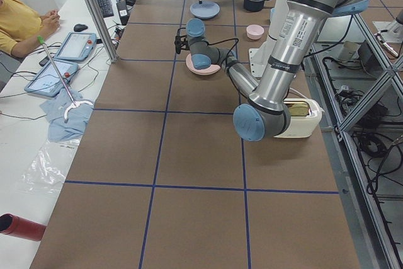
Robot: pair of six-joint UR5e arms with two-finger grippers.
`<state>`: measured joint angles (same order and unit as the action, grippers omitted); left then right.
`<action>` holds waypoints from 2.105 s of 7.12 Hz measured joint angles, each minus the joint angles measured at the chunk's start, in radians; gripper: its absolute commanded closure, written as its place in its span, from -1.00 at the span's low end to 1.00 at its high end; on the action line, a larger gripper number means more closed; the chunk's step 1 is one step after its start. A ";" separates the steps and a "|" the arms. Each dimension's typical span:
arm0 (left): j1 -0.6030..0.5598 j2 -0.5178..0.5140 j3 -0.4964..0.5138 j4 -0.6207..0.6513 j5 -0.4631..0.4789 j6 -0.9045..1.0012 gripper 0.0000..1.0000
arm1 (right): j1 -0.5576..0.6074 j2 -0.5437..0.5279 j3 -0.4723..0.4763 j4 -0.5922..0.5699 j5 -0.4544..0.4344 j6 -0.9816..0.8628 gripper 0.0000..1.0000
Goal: Stack three plates with pink and blue
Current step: 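Grasp the rim of the light blue plate with the right gripper, then carry the light blue plate with the right gripper onto the pink plate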
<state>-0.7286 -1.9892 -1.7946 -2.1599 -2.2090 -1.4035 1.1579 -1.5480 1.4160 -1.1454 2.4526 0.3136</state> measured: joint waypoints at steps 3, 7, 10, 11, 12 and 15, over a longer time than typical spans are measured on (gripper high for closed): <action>-0.002 0.005 -0.033 0.002 0.000 -0.011 -1.00 | 0.000 -0.004 0.110 0.014 0.045 0.157 1.00; -0.048 0.011 -0.071 0.003 -0.007 -0.030 -1.00 | -0.152 0.129 0.310 0.066 -0.011 0.792 1.00; -0.097 0.011 -0.092 -0.002 -0.011 -0.034 -1.00 | -0.447 0.316 0.354 0.089 -0.287 1.194 1.00; -0.114 0.011 -0.093 -0.004 -0.015 -0.034 -1.00 | -0.533 0.353 0.359 0.089 -0.378 1.271 1.00; -0.126 0.011 -0.092 -0.004 -0.024 -0.034 -1.00 | -0.604 0.371 0.368 0.089 -0.446 1.329 1.00; -0.133 0.012 -0.091 -0.005 -0.032 -0.034 -1.00 | -0.676 0.415 0.366 0.084 -0.496 1.423 1.00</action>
<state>-0.8617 -1.9773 -1.8854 -2.1644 -2.2409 -1.4374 0.4824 -1.1327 1.7823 -1.0610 1.9567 1.7365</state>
